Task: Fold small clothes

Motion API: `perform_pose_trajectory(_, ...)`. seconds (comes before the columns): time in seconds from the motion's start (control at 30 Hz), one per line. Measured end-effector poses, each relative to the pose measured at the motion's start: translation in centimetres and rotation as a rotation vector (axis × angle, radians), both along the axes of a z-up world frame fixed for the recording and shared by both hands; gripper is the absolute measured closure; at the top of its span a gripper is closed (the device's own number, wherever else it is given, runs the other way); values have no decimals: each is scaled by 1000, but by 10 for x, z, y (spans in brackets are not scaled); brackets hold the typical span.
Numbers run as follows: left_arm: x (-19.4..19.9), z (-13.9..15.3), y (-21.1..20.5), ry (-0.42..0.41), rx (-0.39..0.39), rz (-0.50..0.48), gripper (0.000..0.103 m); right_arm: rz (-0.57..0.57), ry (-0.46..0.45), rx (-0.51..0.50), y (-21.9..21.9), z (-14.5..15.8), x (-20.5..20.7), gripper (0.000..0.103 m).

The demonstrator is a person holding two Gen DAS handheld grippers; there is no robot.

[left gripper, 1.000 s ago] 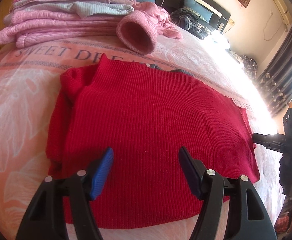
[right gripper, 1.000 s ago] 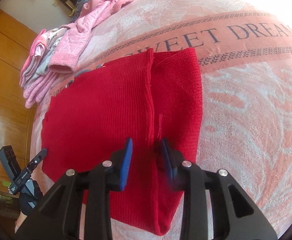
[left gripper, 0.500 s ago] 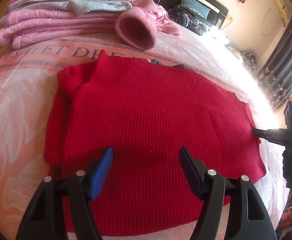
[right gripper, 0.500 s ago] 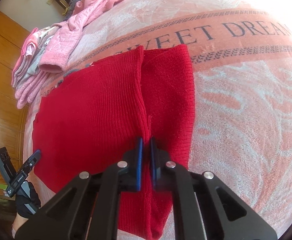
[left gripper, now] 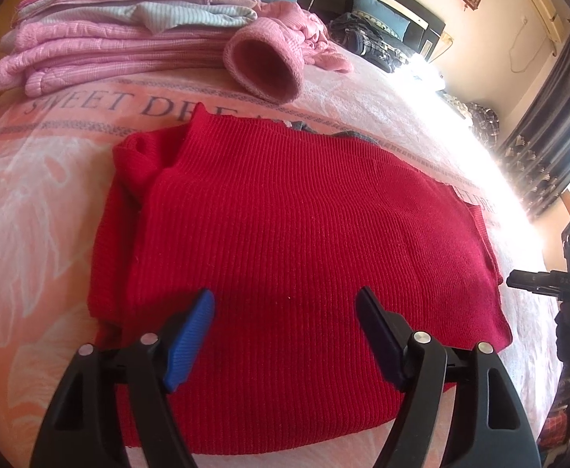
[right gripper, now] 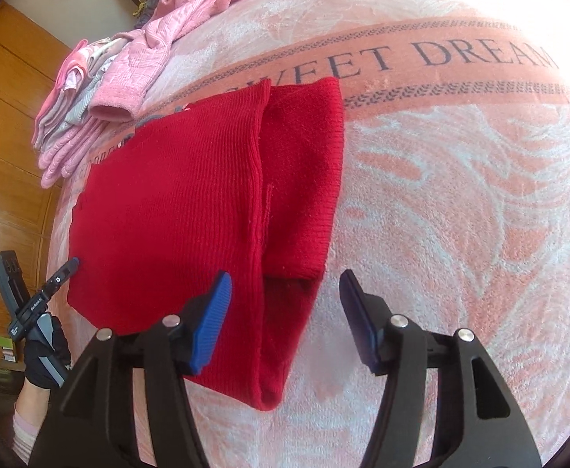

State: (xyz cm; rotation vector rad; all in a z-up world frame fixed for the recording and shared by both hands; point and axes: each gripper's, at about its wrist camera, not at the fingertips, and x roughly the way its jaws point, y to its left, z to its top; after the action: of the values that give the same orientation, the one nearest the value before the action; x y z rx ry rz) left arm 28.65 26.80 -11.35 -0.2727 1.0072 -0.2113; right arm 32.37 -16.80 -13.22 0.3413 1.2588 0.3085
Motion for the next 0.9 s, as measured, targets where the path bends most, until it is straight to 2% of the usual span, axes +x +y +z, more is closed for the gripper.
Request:
perform_pose_trajectory(0.13, 2, -3, 2, 8, -3, 5, 27, 3, 36, 69, -3, -16, -1, 44)
perform_pose_trajectory(0.33, 2, -5, 4, 10, -4, 1, 27, -8, 30, 96, 4, -22, 5, 44)
perform_pose_trajectory(0.43, 1, -5, 4, 12, -6, 1, 27, -21, 19, 87, 10, -23, 9, 50)
perform_pose_trajectory(0.5, 1, -5, 4, 13, -3, -3, 27, -32, 11, 94, 12, -25, 12, 60)
perform_pose_trajectory(0.57, 0, -5, 4, 14, -4, -6, 27, -39, 9, 116, 12, -26, 14, 75)
perform_pose_trajectory(0.67, 0, -6, 5, 16, -12, -8, 27, -49, 5, 127, 12, -28, 13, 79)
perform_pose_trajectory(0.9, 1, -9, 4, 14, -8, -21, 26, -67, 8, 145, 9, -31, 9, 80)
